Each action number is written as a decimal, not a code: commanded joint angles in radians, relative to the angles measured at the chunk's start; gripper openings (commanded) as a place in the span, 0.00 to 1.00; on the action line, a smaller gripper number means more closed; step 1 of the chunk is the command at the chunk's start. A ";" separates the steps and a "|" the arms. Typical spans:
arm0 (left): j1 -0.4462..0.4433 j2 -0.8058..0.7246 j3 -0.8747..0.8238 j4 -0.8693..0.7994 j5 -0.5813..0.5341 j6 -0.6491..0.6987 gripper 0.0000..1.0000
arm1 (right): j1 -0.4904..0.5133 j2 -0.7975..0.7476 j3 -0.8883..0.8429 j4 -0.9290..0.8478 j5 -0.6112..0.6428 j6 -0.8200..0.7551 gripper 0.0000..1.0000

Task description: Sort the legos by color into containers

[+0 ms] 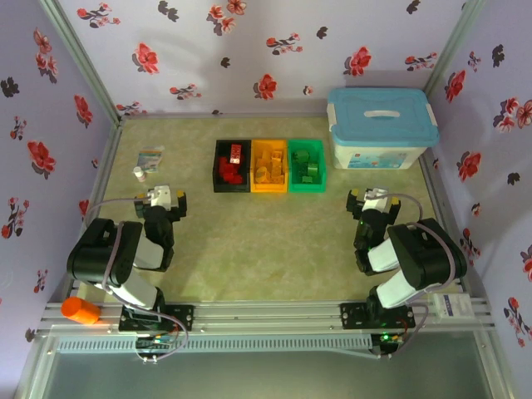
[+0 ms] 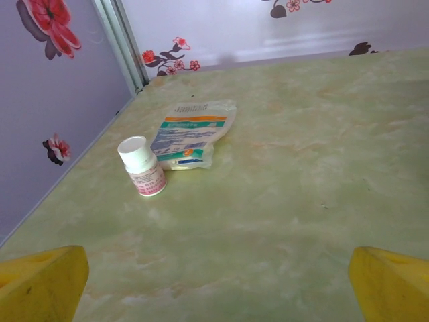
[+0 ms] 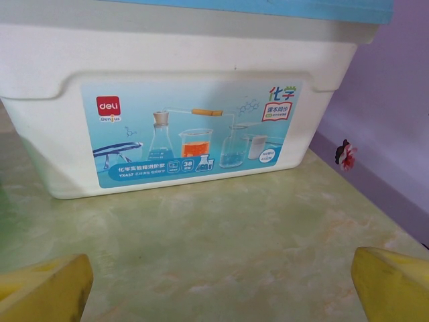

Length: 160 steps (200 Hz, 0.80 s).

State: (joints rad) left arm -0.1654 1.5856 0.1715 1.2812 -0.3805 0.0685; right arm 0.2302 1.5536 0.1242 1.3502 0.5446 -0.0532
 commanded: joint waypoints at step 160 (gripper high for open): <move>0.101 -0.037 0.194 -0.330 0.152 -0.045 1.00 | -0.166 0.009 0.250 -0.438 -0.135 0.170 0.99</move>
State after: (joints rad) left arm -0.1234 1.5818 0.2508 1.1698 -0.3176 0.0719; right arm 0.0700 1.5707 0.3626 0.9352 0.4175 0.0910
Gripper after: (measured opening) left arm 0.997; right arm 0.993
